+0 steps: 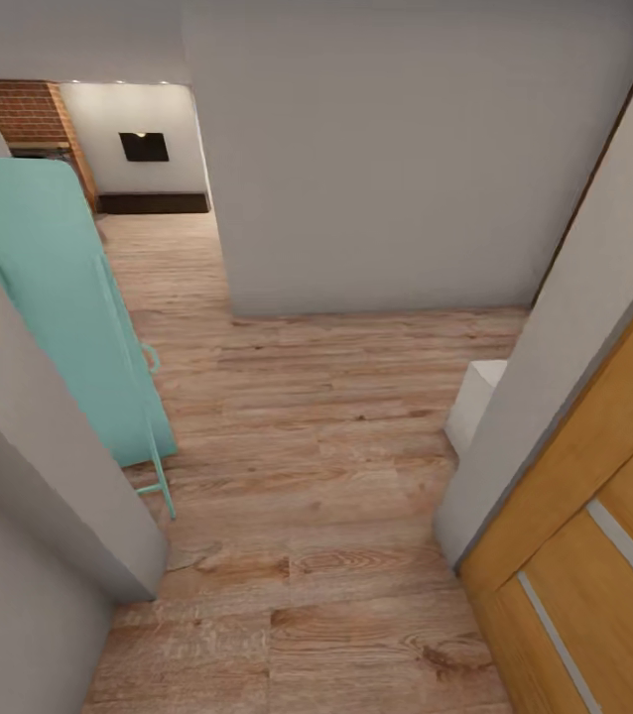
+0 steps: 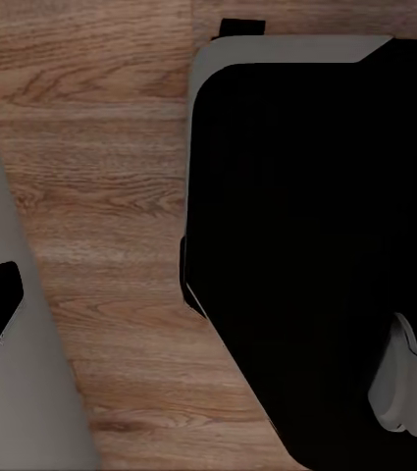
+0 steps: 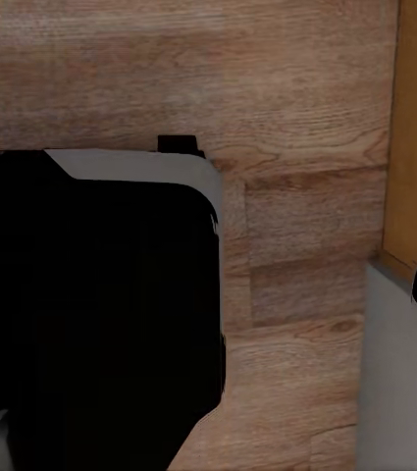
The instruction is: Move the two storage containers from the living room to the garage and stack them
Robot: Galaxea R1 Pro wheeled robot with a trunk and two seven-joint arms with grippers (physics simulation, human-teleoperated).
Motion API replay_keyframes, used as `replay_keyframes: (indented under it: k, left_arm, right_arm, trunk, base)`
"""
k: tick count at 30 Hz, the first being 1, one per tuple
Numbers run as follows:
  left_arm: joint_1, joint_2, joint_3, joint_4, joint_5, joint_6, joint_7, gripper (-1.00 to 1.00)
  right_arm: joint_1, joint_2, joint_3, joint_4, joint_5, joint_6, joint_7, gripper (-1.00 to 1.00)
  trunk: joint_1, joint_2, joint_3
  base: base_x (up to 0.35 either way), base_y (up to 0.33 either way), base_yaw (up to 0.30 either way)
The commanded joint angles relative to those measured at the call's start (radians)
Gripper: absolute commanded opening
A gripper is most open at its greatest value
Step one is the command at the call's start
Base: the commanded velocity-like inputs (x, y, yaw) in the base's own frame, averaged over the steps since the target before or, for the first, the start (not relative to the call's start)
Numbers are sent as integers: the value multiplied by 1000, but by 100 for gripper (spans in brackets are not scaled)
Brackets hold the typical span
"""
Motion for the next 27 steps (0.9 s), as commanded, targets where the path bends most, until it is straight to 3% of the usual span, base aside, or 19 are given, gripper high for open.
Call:
replay_keyframes:
  k: [1, 27]
  left_arm:
    - [0, 0, -9, -1, 9, 4, 4, 100]
    - [0, -1, -9, -1, 9, 4, 3, 100]
  right_arm:
    - [-1, 1, 8, 3, -8, -4, 0, 100]
    - [-1, 1, 8, 3, -8, -4, 0, 100]
  trunk:
    - [1, -1, -1]
    - [1, -1, -1]
  base:
    - [322, 0, 0]
    - [322, 0, 0]
